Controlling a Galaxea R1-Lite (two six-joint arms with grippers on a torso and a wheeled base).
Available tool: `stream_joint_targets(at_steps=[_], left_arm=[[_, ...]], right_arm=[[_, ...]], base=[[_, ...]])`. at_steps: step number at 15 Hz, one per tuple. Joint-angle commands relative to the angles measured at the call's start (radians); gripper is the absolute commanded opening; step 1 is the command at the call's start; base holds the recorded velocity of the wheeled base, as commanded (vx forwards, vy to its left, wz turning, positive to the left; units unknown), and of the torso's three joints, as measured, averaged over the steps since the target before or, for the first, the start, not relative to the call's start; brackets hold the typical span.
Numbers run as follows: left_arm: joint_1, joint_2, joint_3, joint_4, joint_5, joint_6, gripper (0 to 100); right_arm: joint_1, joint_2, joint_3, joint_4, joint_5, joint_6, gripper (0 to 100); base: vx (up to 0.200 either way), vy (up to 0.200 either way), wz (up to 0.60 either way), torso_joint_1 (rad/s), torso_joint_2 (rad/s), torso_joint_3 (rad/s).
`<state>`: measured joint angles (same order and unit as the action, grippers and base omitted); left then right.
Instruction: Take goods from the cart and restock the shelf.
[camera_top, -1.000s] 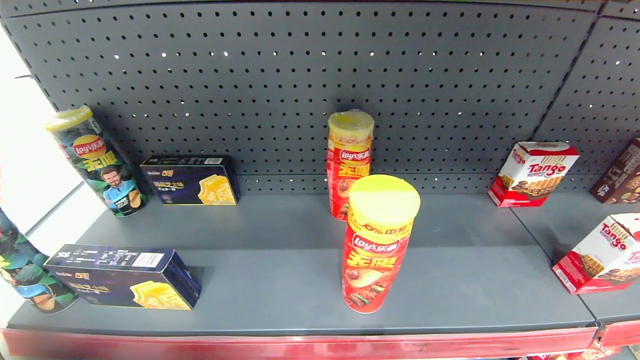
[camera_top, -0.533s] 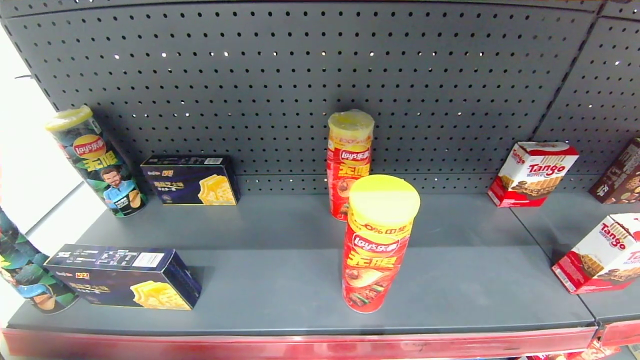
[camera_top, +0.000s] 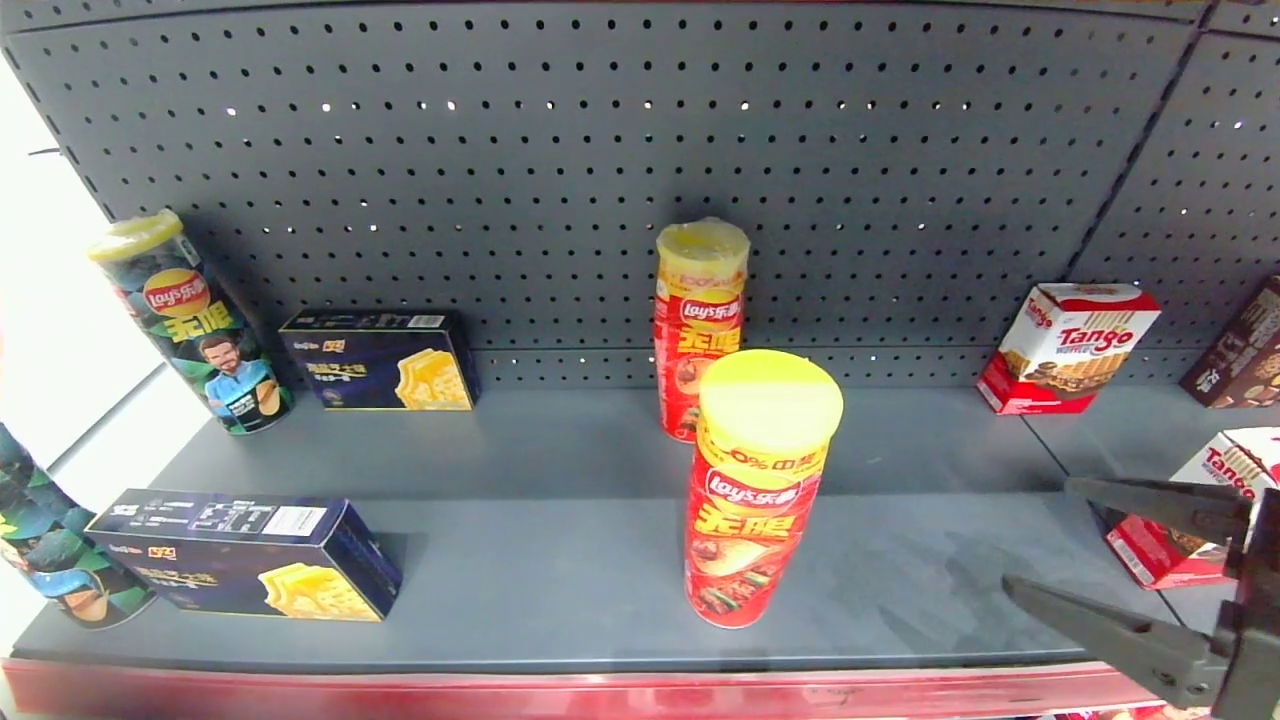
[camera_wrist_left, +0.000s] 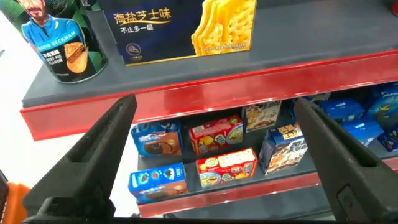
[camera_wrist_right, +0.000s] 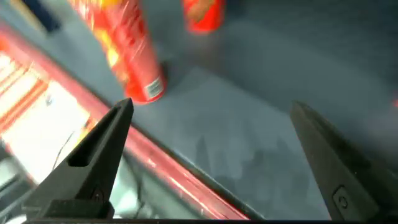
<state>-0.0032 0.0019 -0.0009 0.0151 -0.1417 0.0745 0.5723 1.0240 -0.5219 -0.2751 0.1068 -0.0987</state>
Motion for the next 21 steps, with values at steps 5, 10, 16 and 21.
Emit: stream_joint_targets(at_steps=[5,10,16,21], left_arm=[[0.000,0.004,-0.001,0.000,0.001,0.001,100],[0.000,0.004,-0.001,0.000,-0.001,0.001,100],[0.000,0.004,0.001,0.000,0.001,-0.001,100],[0.000,0.004,-0.001,0.000,0.001,-0.002,100]], right_arm=[[0.043,0.199,-0.020,-0.004,0.001,-0.035,100],[0.047,0.289,-0.086,-0.006,-0.001,-0.042,100],[0.072,0.389,-0.170,-0.006,0.001,-0.085,100],[0.070,0.456,-0.211,-0.047,0.002,-0.085,100]], base=[[0.000,0.000,0.00,0.000,0.00,0.000],[0.000,0.000,0.00,0.000,0.00,0.000],[0.000,0.000,0.00,0.000,0.00,0.000],[0.000,0.000,0.00,0.000,0.00,0.000]])
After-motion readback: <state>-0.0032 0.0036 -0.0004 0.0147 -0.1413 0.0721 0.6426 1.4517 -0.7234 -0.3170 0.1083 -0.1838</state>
